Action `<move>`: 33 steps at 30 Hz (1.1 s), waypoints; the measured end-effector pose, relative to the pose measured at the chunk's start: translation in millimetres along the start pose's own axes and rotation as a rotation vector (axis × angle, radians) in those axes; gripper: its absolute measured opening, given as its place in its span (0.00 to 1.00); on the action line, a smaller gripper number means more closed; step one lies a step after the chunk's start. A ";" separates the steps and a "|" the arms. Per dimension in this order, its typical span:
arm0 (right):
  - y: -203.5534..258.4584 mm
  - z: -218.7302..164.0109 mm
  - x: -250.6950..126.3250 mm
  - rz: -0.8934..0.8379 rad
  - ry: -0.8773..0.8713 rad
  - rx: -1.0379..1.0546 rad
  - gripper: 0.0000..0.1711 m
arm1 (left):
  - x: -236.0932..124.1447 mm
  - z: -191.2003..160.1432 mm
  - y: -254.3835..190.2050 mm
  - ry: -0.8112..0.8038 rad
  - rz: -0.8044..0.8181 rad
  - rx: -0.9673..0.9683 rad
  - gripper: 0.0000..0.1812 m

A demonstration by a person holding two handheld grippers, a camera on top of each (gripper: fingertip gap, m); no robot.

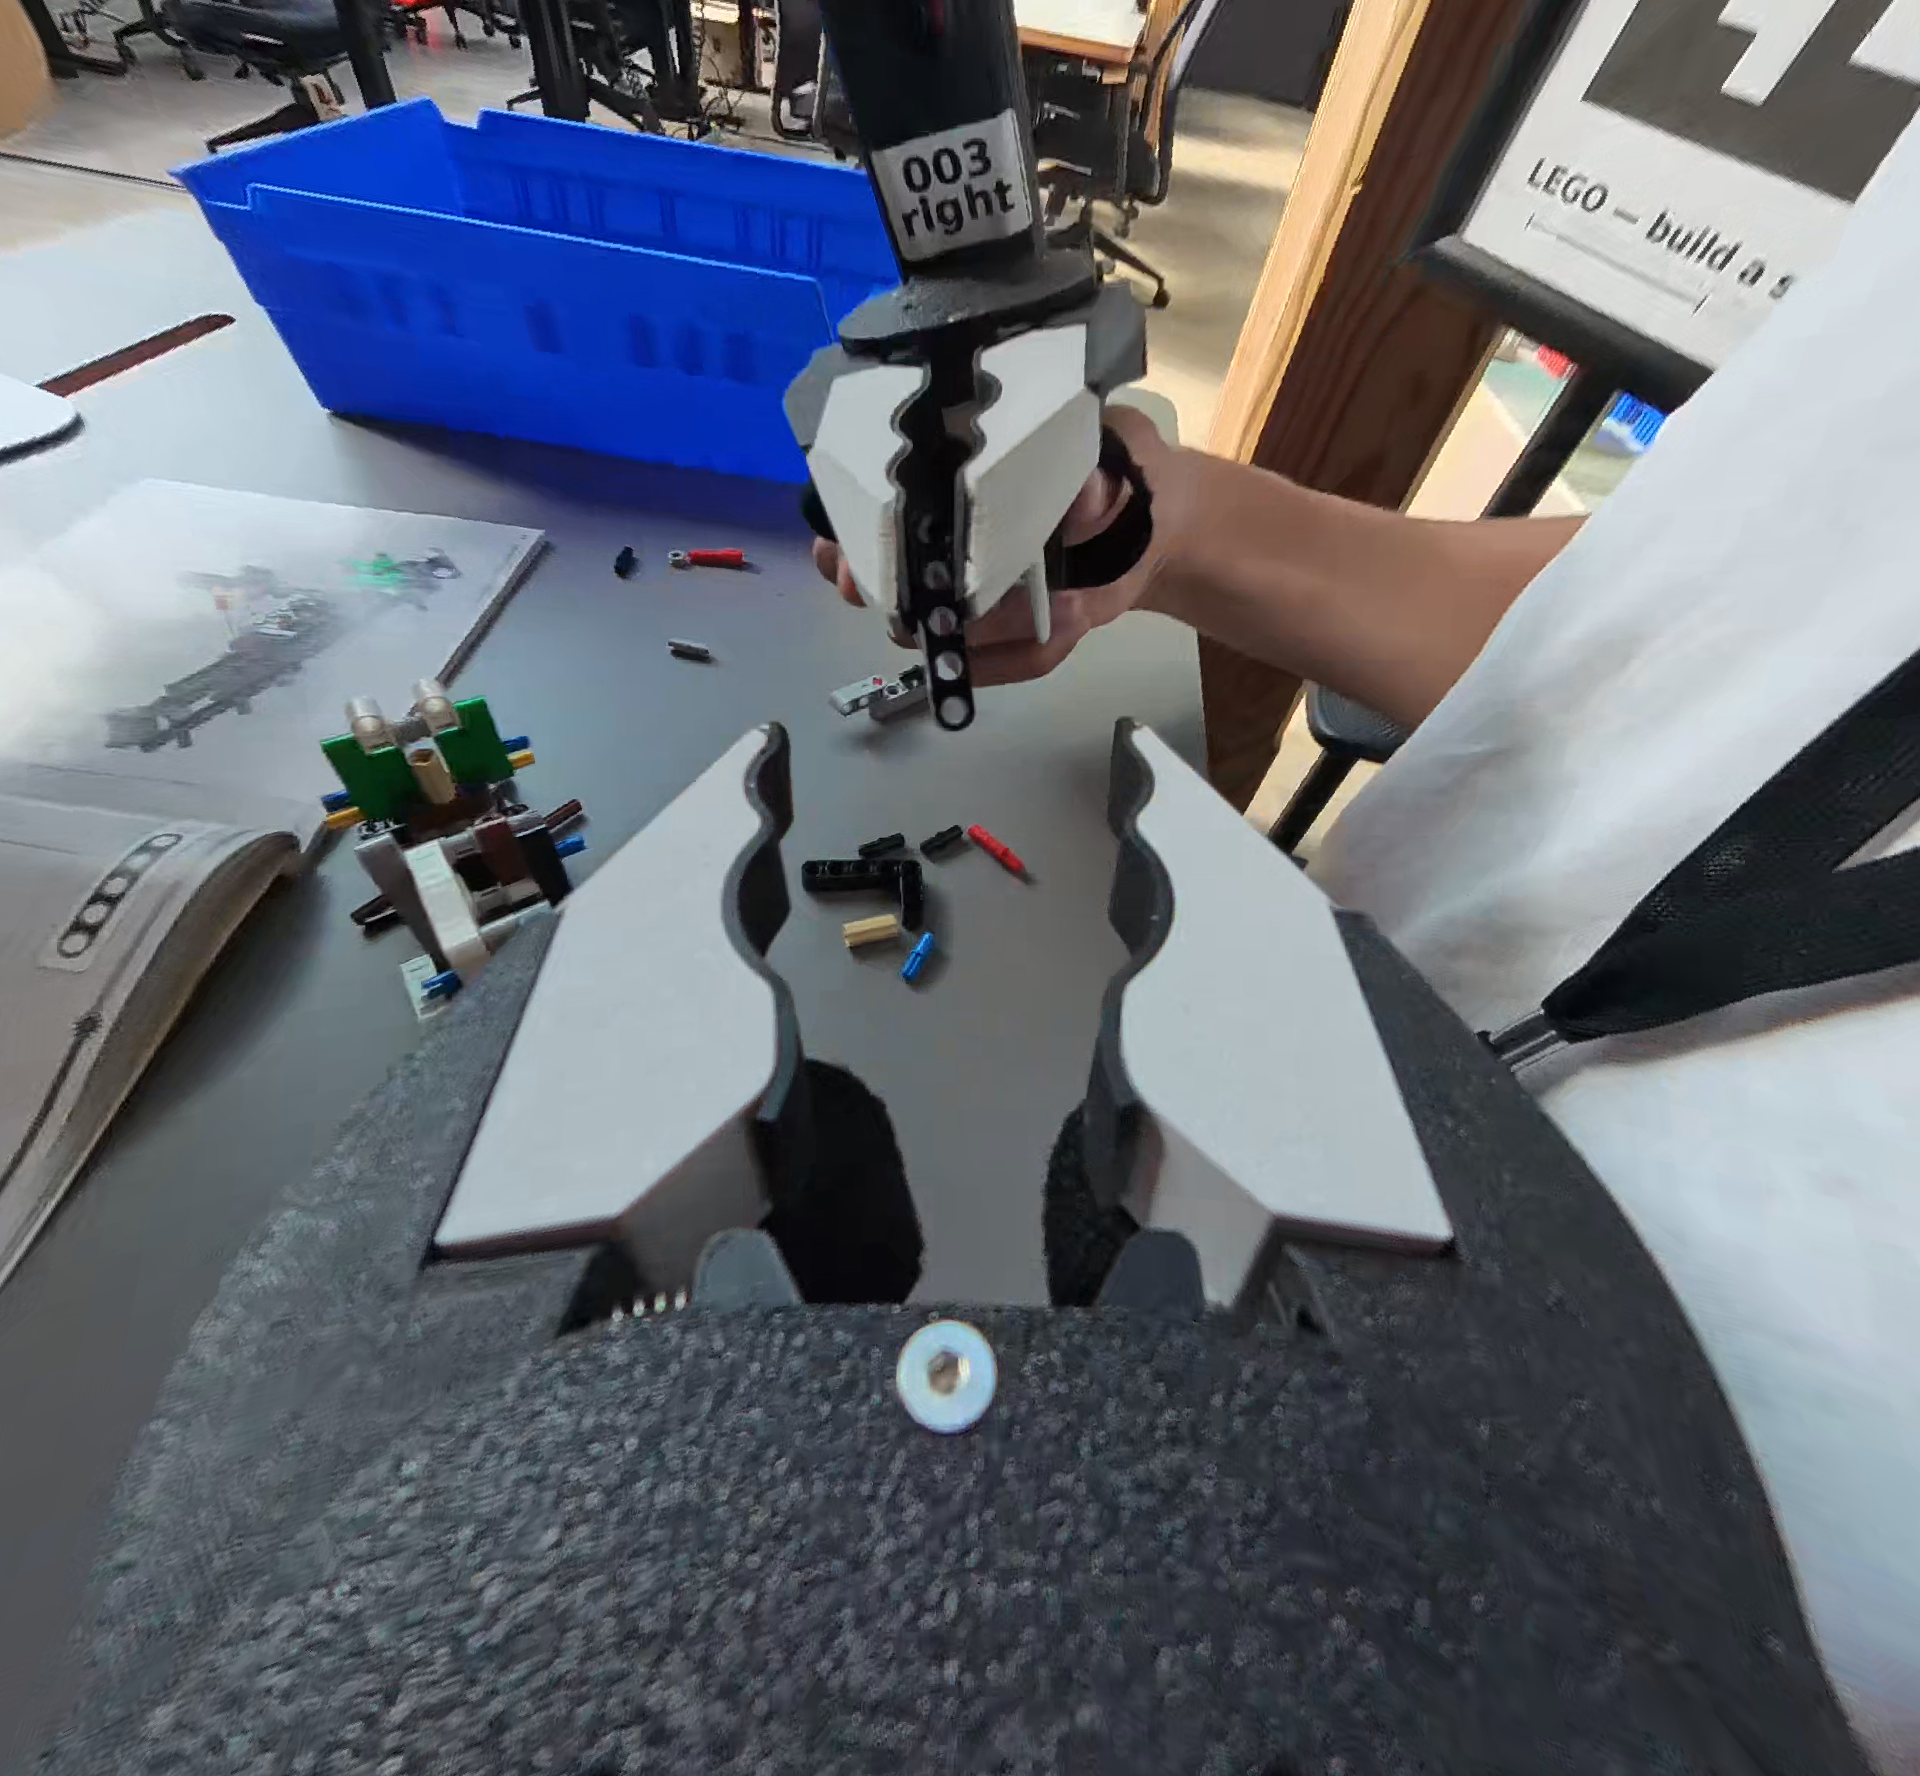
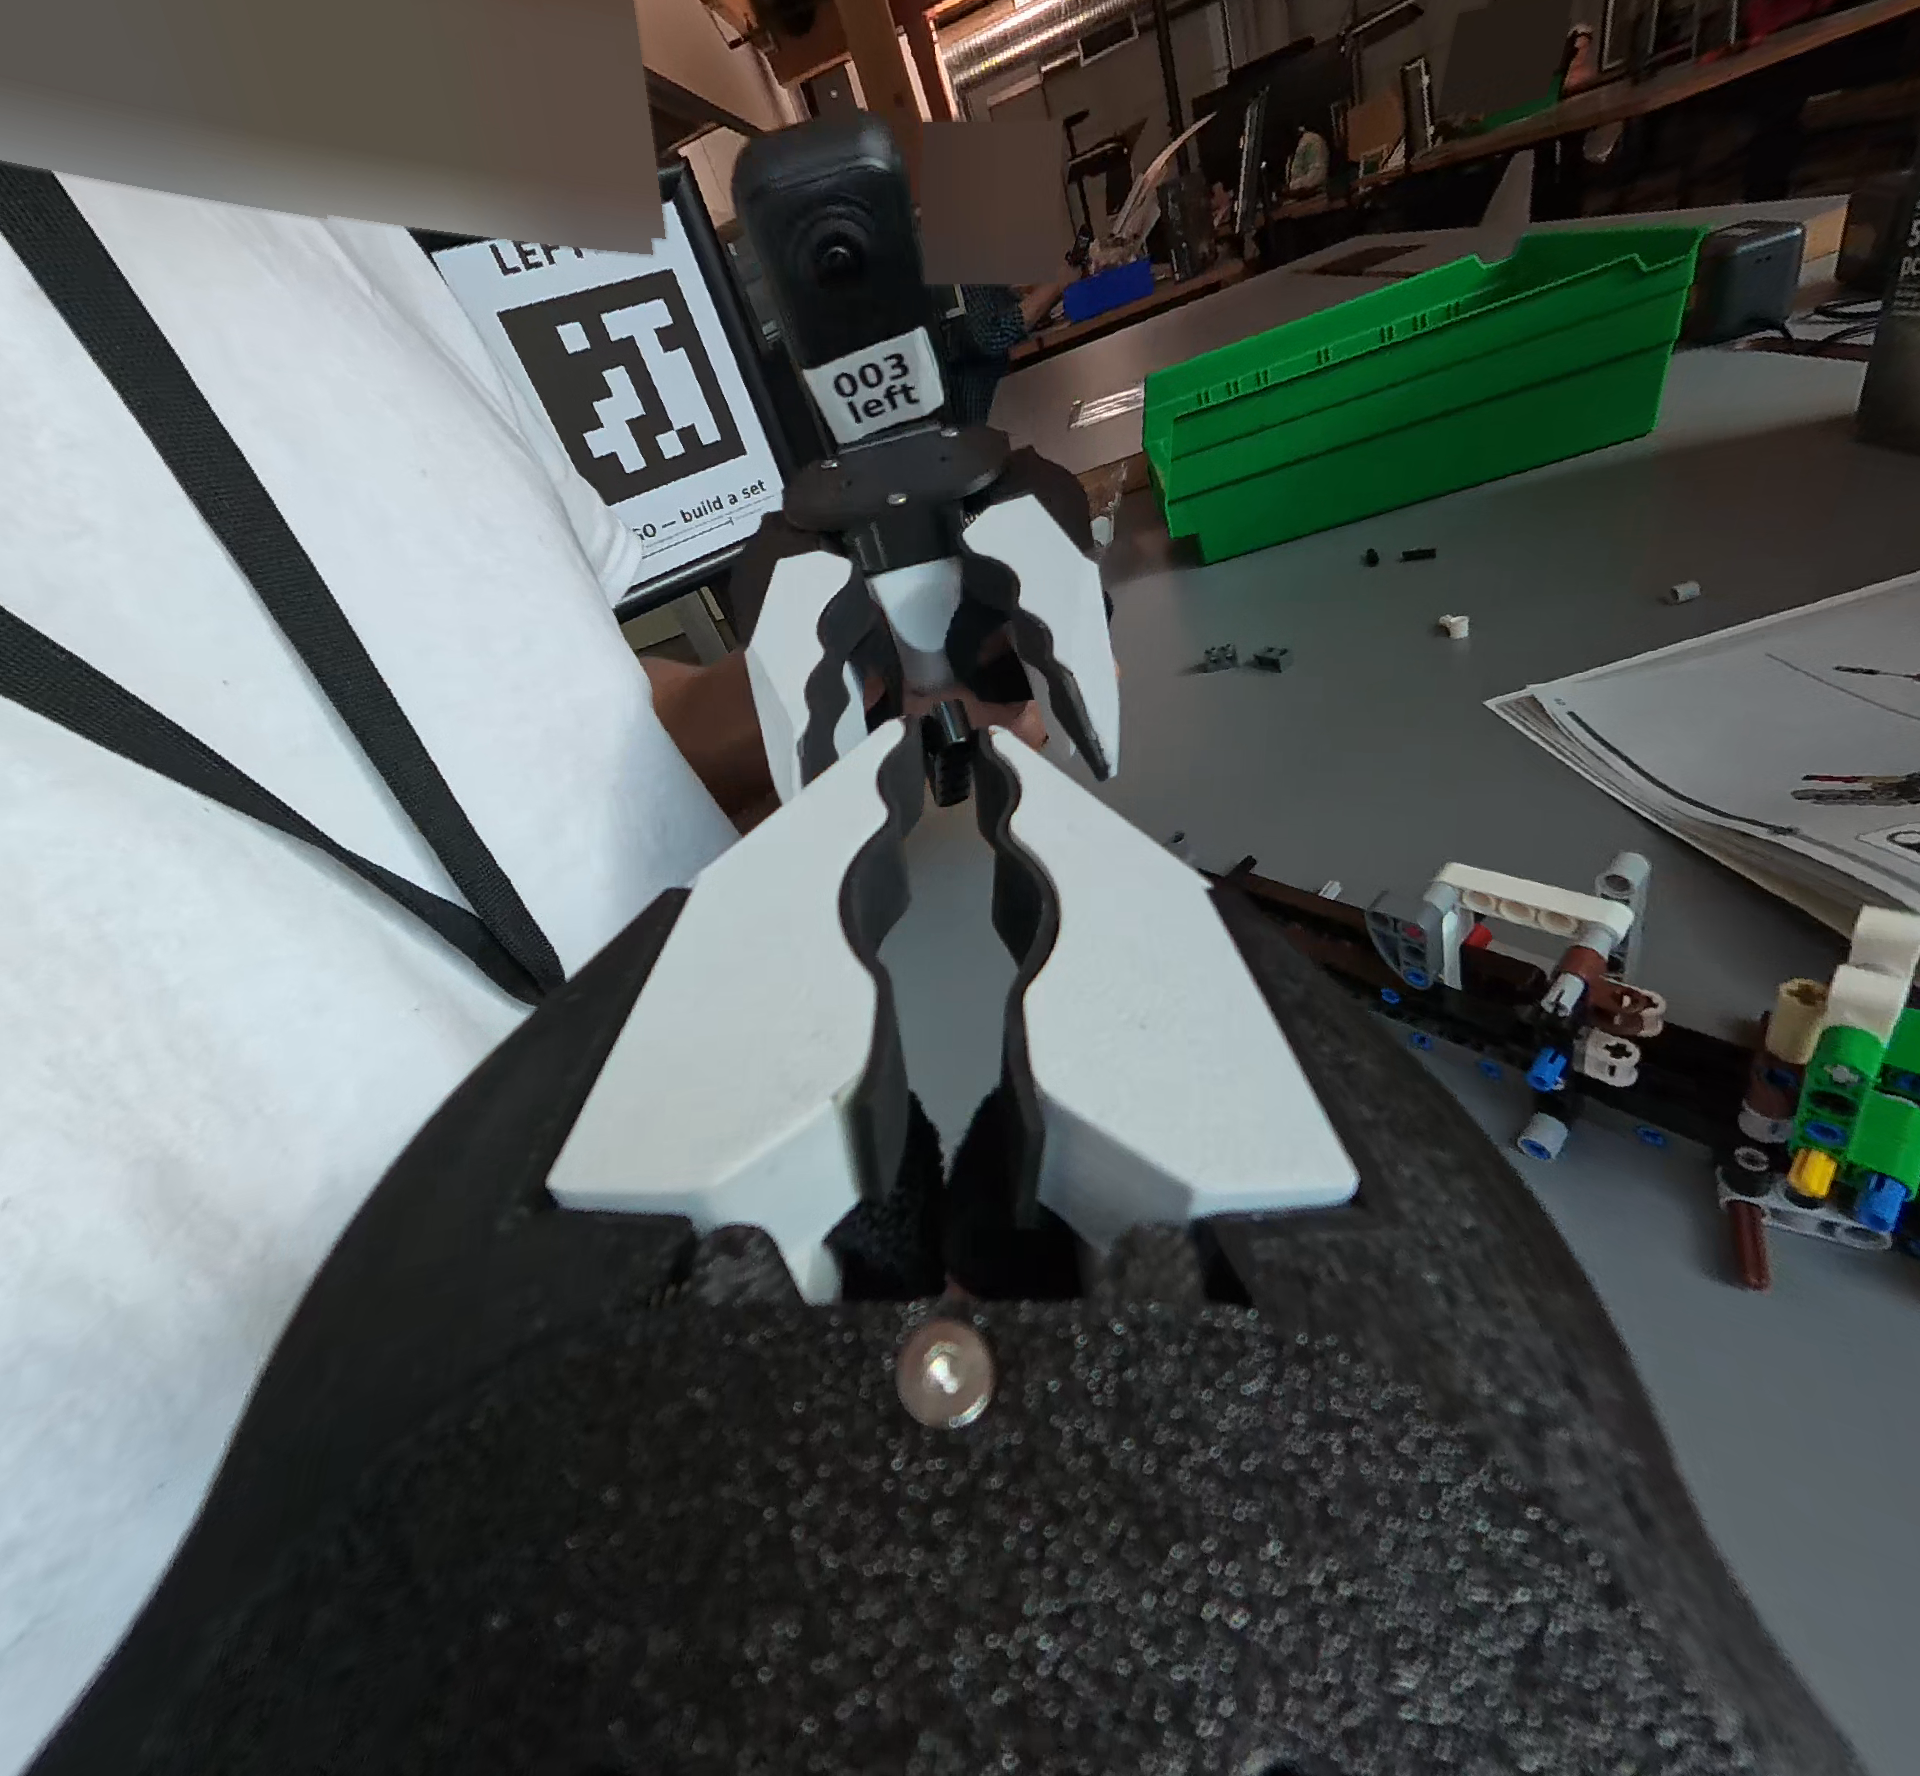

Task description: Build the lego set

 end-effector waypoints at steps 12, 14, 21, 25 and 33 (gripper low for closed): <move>-1.7 0.3 12.1 -0.029 0.097 -0.062 0.04 | 4.0 2.6 -4.2 0.067 0.126 0.135 0.06; -1.8 1.7 13.6 -0.026 0.084 -0.070 0.04 | 2.3 3.7 -3.6 0.054 0.118 0.127 0.04; -5.5 -0.1 19.9 -0.096 0.106 -0.113 0.11 | -4.9 5.0 3.7 0.088 0.225 0.059 0.03; -4.1 0.6 11.6 -0.166 0.114 -0.085 0.14 | -17.6 0.1 16.8 0.074 0.330 0.028 0.03; 15.5 -11.5 -52.2 -0.545 0.383 -0.092 0.20 | -27.4 -24.3 16.2 -0.003 0.230 -0.175 0.03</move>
Point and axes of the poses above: each gripper's, where its closed fingertips meet, x out along the fingers, z out of its top, y = z × x across the jaws, the point moved 10 cm from there along -x, back along the fingers, and after that the axes turned 10 degrees about -x, right-handed, at the moved point
